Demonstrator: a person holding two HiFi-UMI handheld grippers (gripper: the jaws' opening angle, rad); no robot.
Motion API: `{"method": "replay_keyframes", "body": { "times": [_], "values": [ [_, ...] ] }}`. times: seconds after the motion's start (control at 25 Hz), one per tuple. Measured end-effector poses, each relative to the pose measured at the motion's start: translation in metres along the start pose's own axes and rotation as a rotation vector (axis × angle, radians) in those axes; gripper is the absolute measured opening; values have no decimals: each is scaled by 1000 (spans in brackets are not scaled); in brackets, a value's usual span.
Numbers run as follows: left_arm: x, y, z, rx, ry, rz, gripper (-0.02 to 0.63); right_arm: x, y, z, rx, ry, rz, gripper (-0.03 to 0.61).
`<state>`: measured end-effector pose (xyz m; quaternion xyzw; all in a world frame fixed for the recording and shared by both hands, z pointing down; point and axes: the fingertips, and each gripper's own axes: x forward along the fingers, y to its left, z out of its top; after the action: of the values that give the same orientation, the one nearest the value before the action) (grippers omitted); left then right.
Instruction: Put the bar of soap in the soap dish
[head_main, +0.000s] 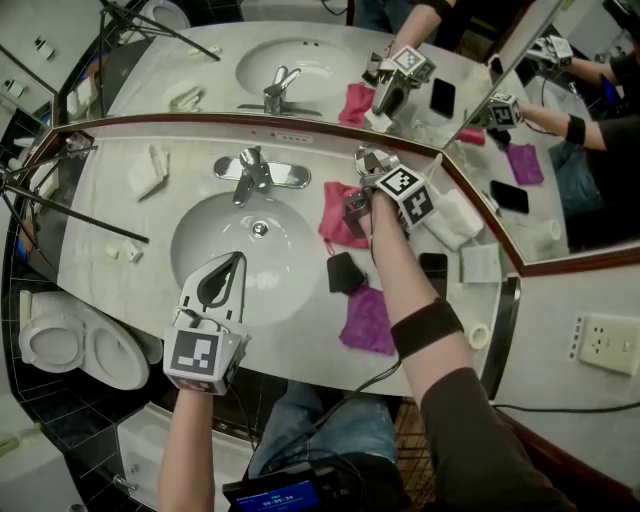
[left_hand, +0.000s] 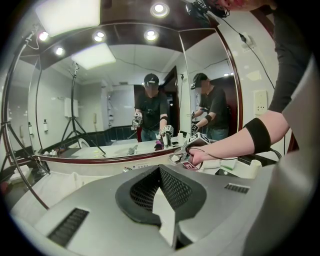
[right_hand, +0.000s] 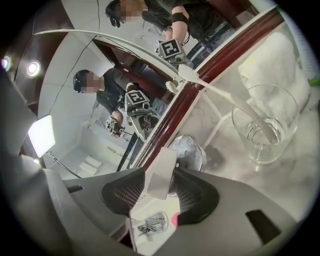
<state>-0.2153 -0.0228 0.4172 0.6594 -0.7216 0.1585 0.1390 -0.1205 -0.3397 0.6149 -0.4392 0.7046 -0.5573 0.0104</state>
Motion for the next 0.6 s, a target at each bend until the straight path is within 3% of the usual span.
{"method": "replay_keyframes", "body": {
  "times": [0.6],
  "values": [
    [-10,3,5,-7,-18,7,4,-11,-14,-23,-6,135,-71,212]
  ]
}}
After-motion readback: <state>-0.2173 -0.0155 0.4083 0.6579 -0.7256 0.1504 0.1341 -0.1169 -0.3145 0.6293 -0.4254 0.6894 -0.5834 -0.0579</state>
